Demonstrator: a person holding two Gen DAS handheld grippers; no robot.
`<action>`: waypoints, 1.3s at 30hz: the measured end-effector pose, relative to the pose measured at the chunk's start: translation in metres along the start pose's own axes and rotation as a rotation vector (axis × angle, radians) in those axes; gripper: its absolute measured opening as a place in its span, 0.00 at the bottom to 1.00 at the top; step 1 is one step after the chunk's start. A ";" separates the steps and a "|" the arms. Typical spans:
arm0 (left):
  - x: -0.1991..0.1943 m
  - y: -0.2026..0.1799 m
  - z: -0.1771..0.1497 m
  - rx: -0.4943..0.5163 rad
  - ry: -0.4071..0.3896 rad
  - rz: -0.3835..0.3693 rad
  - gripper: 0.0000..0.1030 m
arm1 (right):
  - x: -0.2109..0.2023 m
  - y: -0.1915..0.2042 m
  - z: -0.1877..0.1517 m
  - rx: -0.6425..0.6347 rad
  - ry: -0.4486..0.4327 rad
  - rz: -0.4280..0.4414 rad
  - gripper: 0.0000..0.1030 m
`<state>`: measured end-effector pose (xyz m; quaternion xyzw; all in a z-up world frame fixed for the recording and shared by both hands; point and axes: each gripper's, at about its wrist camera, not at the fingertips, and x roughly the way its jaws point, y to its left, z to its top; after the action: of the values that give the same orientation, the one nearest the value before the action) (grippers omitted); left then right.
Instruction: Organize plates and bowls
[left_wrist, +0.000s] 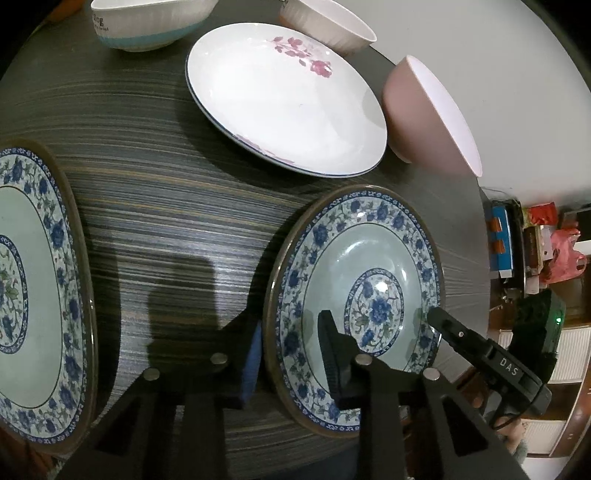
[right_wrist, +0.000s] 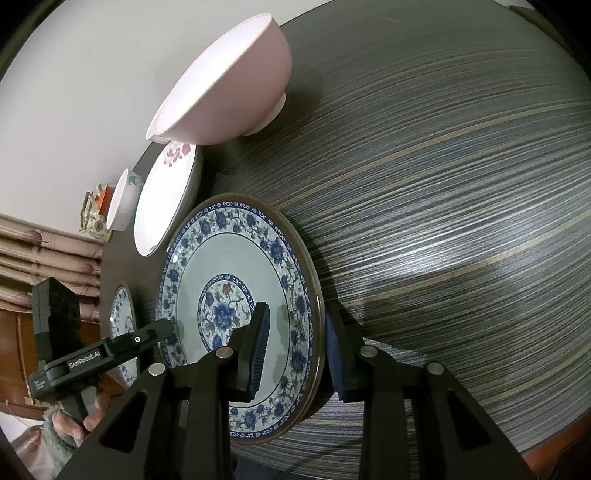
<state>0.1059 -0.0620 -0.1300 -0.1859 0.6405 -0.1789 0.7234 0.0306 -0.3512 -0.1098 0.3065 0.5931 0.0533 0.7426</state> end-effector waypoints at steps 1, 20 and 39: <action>-0.002 0.001 0.000 0.002 -0.002 0.003 0.24 | 0.000 0.001 0.000 -0.008 0.002 -0.010 0.24; -0.014 0.005 -0.016 0.052 -0.026 0.058 0.18 | 0.003 0.015 -0.005 -0.044 0.023 -0.086 0.16; -0.044 0.011 -0.019 0.074 -0.092 0.052 0.17 | -0.005 0.036 -0.009 -0.105 -0.013 -0.081 0.16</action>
<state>0.0818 -0.0313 -0.0995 -0.1502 0.6040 -0.1747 0.7630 0.0307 -0.3208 -0.0877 0.2434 0.5968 0.0522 0.7628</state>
